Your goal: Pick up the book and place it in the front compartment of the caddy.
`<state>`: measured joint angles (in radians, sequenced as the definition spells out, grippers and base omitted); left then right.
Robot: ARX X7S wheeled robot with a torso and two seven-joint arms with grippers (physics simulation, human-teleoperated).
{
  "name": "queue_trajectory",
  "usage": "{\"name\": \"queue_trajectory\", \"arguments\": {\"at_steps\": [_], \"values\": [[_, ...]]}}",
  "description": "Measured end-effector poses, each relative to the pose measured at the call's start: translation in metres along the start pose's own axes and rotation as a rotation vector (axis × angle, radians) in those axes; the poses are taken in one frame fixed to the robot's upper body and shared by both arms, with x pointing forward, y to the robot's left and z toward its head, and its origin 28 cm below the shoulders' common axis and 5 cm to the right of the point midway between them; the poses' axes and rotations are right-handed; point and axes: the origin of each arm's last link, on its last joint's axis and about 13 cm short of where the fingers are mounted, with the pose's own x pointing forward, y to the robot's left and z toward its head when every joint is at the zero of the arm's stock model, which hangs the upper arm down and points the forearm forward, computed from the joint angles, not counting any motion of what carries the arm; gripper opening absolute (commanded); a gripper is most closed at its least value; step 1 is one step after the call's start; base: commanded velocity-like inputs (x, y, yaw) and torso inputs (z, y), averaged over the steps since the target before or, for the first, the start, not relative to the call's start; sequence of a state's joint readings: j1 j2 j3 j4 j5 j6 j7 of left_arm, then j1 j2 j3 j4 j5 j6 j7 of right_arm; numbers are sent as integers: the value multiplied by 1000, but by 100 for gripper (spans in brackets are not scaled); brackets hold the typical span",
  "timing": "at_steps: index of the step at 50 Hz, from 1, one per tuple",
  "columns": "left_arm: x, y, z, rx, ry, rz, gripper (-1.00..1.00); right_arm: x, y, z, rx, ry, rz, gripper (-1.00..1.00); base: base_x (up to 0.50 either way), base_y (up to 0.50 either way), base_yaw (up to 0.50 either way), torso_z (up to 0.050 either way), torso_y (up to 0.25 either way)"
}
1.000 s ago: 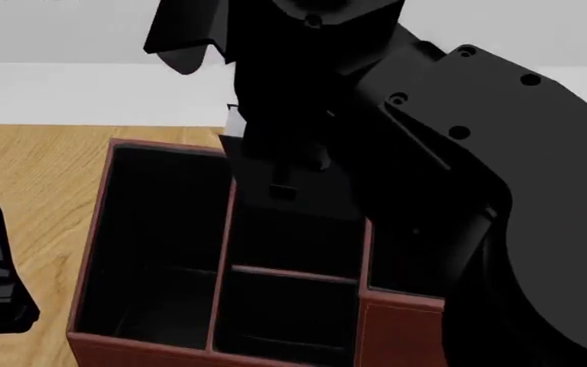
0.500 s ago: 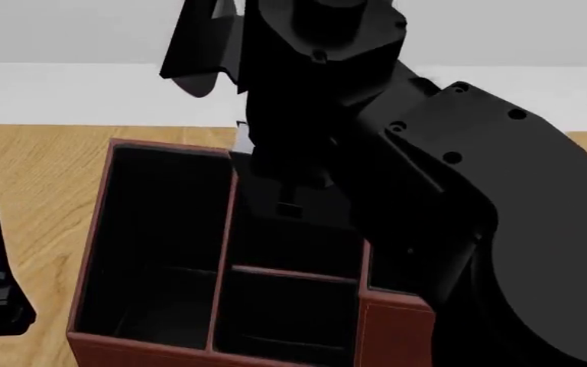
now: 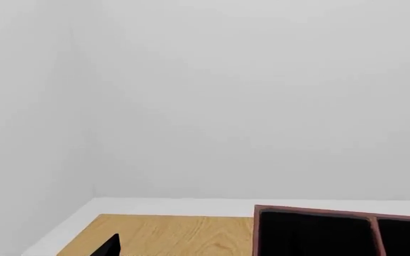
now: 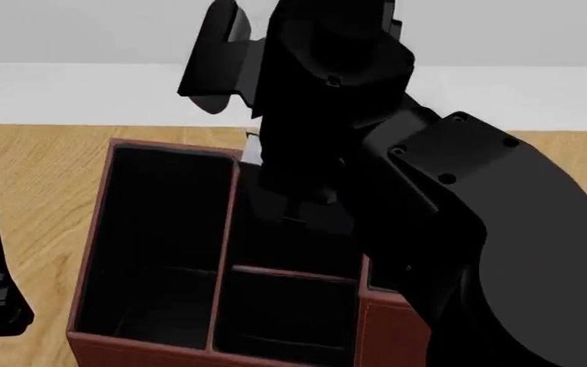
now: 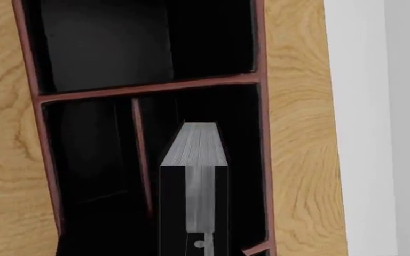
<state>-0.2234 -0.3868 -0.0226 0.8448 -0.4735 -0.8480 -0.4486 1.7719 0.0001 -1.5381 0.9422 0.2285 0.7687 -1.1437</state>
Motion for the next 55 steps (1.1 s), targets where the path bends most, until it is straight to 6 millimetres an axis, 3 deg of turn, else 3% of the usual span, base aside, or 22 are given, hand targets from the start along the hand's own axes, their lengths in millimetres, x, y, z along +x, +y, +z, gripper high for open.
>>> {"name": "queue_trajectory", "arguments": {"at_steps": [42,43,55], "values": [[0,2,-2,1,4,12,100,44,12,-12,0,-12,-24,-100,0,0,0,0,1],[0,2,-2,1,4,12,100,45,12,-12,0,-12,-25,100,0,0,0,0,0],[0,2,-2,0,5,14,100,45,11,-13,-18,7,-60,100,0,0,0,0,0]]}}
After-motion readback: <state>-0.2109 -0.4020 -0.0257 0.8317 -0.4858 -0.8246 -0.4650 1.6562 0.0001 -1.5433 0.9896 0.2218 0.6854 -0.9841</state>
